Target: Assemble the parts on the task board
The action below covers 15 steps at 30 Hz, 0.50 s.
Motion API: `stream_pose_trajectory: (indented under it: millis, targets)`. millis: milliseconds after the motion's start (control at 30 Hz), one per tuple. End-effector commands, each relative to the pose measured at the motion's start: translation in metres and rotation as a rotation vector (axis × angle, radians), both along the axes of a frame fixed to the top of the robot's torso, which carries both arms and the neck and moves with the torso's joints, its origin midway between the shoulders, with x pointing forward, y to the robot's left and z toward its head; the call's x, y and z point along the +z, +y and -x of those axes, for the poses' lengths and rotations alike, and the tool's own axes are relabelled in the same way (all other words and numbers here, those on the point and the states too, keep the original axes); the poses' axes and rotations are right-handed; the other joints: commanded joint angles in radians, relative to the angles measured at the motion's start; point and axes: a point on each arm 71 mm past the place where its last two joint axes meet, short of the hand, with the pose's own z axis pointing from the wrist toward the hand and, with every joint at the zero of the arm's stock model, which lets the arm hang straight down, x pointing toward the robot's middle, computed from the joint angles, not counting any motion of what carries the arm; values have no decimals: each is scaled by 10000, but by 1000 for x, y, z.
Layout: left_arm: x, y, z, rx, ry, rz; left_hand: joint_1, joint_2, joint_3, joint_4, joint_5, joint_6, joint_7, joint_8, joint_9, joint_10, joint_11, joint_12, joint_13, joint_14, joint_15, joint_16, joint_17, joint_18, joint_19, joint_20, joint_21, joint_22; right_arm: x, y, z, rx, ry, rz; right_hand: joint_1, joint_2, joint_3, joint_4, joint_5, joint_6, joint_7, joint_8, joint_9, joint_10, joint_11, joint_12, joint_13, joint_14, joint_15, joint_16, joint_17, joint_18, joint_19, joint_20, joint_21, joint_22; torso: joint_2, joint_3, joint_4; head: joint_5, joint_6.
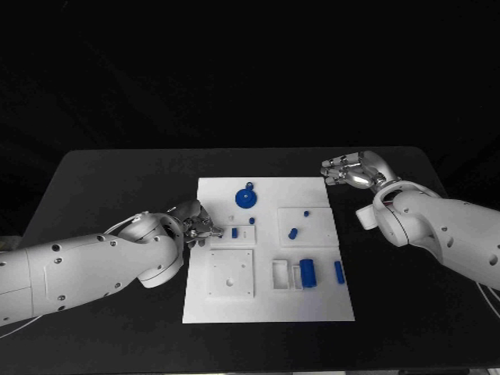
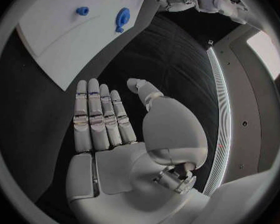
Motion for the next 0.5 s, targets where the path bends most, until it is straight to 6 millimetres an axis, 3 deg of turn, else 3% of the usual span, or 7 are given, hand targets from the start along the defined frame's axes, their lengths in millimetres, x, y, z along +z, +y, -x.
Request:
stream_pose_trajectory:
  millis: [33, 300, 500]
  targets:
    - [-12, -3, 6, -311, 797, -186, -100, 141, 166, -136, 122, 2648, -1082, -58, -9, 363, -15, 59, 121, -15, 77, 71, 59, 209, -12, 109, 88, 200, 0, 1, 0, 109, -72, -14, -53, -57, 10, 28, 46, 8, 22, -20, -8, -16, -17, -31, -13, -63, 15, -28, -15, -69, -78, -2, 3, -12, -3, 1, -2, -5, -15]
    - [-12, -3, 5, -379, 792, -260, -268, 201, 304, -448, 303, 2705, -1090, -94, 19, 366, -20, 60, 320, -3, 84, 159, 154, 350, -54, 239, 203, 200, 0, 1, 0, 102, -74, -11, -53, -57, 10, 28, 46, 8, 22, -20, -8, -16, -17, -31, -13, -63, 15, -28, -15, -69, -78, -2, 3, -12, -2, -5, 0, -14, -34]
    - [-12, -3, 5, -435, 821, -337, -427, 248, 503, -634, 686, 2721, -1090, -81, 43, 364, -21, 96, 376, 1, 86, 231, 223, 420, -80, 308, 290, 204, 0, 1, 0, 101, -74, -11, -53, -57, 10, 28, 46, 8, 22, -20, -8, -16, -17, -31, -13, -63, 15, -28, -15, -69, -78, -2, 3, -12, -1, -7, 7, -17, -51]
